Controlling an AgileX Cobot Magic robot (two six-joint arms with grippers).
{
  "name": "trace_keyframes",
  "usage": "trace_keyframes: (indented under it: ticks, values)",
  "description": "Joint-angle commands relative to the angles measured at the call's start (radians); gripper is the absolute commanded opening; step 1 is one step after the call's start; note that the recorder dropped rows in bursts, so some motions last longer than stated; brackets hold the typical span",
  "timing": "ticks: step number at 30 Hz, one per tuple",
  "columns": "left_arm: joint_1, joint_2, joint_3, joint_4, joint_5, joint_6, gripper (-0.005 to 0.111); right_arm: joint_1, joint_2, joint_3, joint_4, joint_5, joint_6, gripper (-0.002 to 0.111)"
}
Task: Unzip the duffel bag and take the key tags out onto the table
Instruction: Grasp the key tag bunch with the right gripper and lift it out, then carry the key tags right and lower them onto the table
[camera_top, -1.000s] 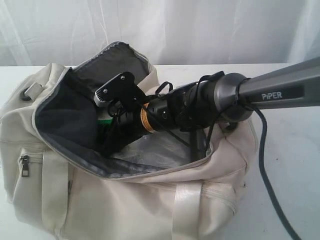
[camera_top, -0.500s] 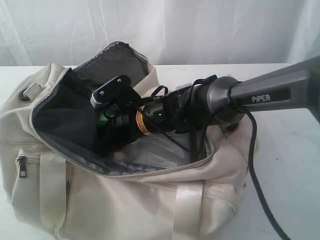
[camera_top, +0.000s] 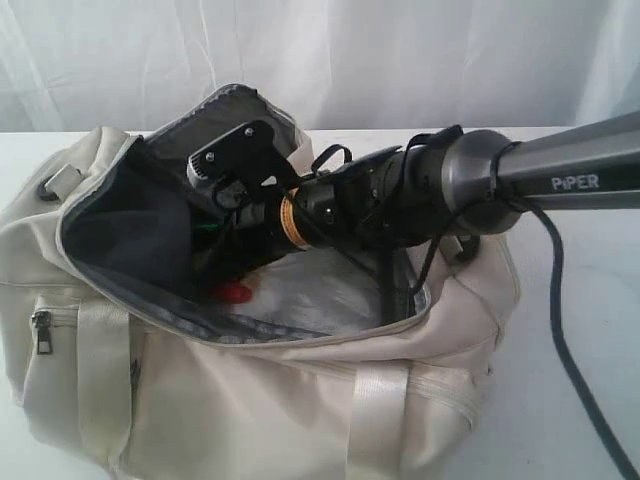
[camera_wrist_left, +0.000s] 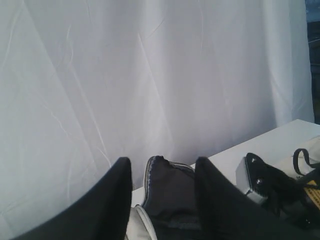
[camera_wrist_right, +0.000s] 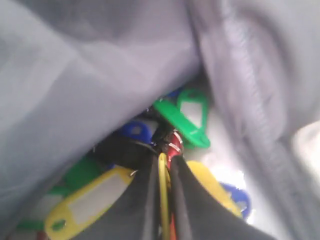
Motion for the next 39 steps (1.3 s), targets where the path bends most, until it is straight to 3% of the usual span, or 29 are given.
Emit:
trace_keyframes:
  ticks: [1,25,39]
  values:
    - [-0.002,-0.007,0.006,0.018,0.002,-0.01,0.045,-0.019,-0.061,0.003,-0.003,0.019,0.008,0.0]
    - [-0.002,-0.007,0.006,0.018,0.002,-0.01,0.045,-0.031,-0.336,0.003,-0.006,0.141,0.008,0.0]
    - [-0.002,-0.007,0.006,0.018,0.003,-0.01,0.045,-0.171,-0.614,0.139,-0.006,0.225,0.008,0.0]
